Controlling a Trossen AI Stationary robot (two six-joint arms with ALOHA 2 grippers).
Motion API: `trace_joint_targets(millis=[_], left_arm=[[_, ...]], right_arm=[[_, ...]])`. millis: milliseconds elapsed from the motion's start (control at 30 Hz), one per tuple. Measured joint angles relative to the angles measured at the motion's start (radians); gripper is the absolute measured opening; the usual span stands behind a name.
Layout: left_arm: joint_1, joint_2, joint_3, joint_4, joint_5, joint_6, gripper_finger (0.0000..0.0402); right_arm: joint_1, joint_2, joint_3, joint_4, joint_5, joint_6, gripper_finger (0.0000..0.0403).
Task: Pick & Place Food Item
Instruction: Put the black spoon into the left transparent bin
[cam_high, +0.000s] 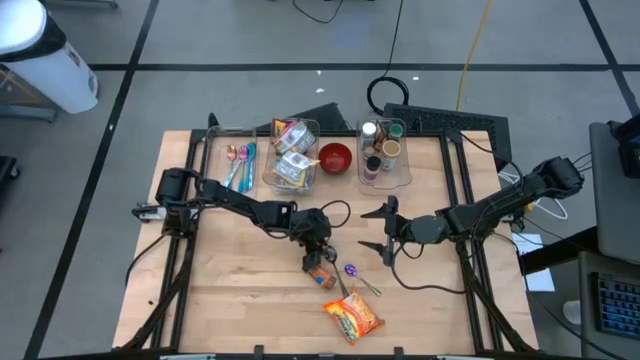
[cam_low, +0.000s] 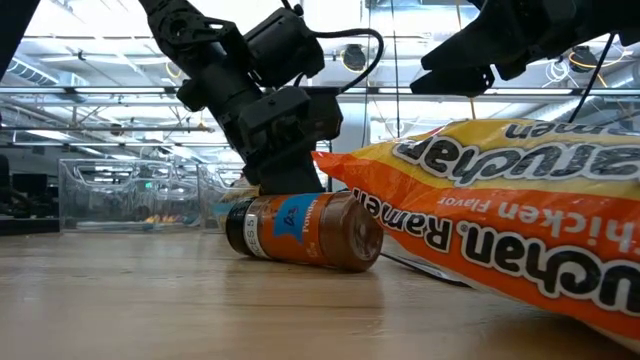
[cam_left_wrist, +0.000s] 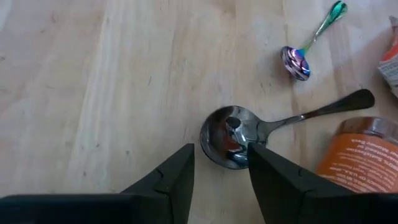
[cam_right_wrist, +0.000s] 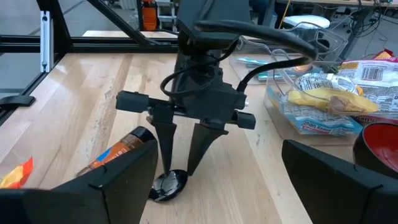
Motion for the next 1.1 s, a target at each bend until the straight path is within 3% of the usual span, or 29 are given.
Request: trace_joint_targets(millis=[833,1100], left_arm=[[0.004,0.017,0.006,0.002,-0.049,-0.093,0.0152],[0.005,0.093,0.116,-0.103,-0.022,-0.084,0.0151]], right_arm=[[0.0,0.0,0.0,0.0,0.0,0.001,0.0334],[0.0,0.0,0.0,-0.011,0.0,0.001,0.0334]])
